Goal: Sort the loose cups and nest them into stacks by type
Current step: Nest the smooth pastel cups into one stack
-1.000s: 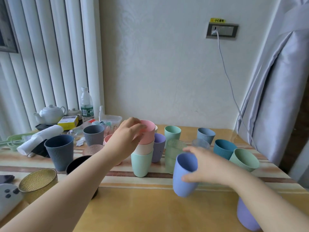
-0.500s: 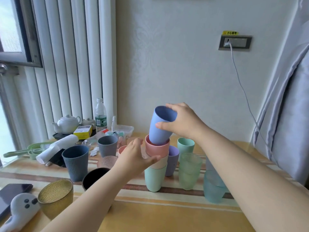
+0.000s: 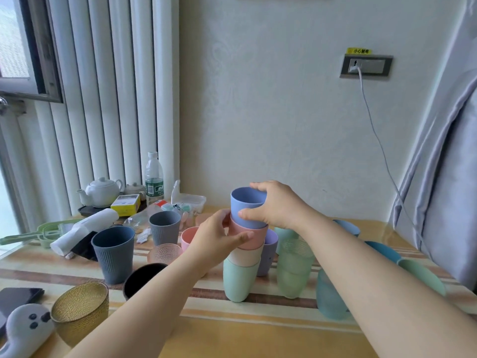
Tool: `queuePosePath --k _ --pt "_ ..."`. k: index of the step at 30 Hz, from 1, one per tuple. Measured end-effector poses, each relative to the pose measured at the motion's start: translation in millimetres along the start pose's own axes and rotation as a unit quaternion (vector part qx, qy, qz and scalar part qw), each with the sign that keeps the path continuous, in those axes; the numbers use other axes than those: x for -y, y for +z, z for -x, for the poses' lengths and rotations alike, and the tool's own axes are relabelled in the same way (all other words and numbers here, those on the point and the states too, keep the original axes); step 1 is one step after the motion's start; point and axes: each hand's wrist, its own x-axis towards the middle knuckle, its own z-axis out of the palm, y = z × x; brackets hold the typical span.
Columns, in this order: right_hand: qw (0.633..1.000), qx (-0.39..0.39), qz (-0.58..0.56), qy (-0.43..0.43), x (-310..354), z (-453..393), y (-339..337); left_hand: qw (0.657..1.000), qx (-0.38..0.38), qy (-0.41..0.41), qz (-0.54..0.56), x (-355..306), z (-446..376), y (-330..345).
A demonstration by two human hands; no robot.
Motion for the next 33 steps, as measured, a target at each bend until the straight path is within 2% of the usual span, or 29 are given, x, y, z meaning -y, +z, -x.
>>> queuePosePath --k 8,23,28,30,33 --pt "0.997 0.017 -0.078 0.012 -11.2 1.5 4.2 0.997 -0.010 -0.011 0.071 8.9 0.0 3.0" --pt "0.997 -0.006 -0.072 0.002 -11.7 10.5 11.8 0.993 -0.019 -0.011 0.117 6.2 9.8 6.7" --pt "0.995 -0.009 -0.096 0.006 -16.3 19.0 10.4 0.995 -0.046 -0.006 0.092 6.8 14.4 3.0" --pt "0.995 -0.016 -0.095 0.000 -19.8 25.2 8.5 0.996 -0.072 0.010 0.044 5.9 18.3 1.0" --pt "0.996 -0.035 -0.081 0.003 -29.6 40.3 3.6 0.987 -0.131 0.077 -0.052 1.8 31.8 -1.5"
